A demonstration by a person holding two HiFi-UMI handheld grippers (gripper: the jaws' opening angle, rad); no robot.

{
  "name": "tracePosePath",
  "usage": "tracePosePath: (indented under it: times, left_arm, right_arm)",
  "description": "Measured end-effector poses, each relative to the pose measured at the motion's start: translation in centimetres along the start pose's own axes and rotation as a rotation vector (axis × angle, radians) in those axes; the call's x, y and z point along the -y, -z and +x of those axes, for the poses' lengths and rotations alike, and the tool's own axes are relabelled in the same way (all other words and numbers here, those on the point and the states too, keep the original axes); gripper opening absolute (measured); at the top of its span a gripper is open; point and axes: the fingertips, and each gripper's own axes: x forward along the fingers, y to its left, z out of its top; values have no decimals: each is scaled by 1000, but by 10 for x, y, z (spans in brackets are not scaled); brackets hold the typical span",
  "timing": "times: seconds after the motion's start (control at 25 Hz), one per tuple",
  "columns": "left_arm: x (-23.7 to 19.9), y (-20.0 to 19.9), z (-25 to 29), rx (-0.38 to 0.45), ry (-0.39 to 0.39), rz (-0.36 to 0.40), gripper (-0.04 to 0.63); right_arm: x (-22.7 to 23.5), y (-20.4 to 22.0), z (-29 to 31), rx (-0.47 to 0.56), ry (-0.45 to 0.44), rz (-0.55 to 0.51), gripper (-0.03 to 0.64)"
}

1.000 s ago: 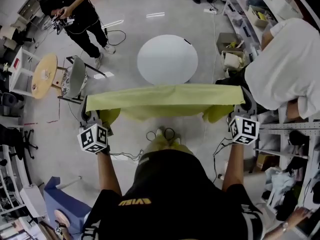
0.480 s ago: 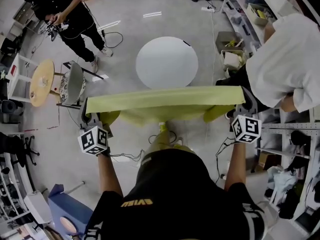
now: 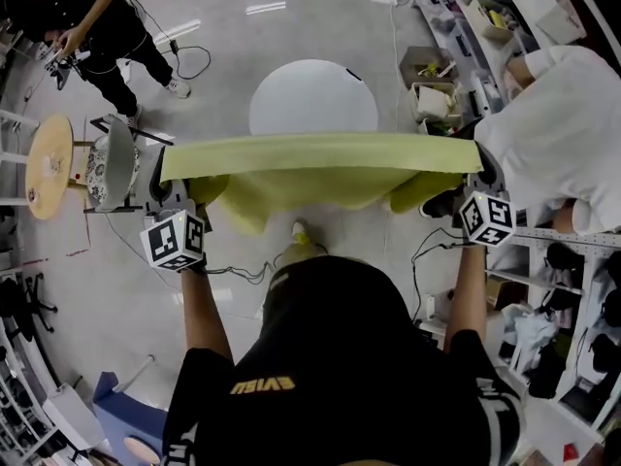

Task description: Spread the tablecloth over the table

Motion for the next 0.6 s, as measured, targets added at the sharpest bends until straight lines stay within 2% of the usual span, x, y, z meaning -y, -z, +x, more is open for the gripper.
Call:
tracePosePath:
  times: [0.12,0.28,0.48,0.6]
  left_arm:
    - [-11,12,26,-18,50,7,17]
    - [-22,18,65,-19,77,4,17]
    - [-24,14,114,-11,94,32,18]
    - [-22,15,152,-16,96,-33,17]
  right_arm:
    - [-4,-2,26,-20,40,31,8]
    - [-8,-17,55,-9,94,1,8]
    - [2,-30,94,-6,100,-26,9]
    - [12,-32,131,-16,92,-31,11]
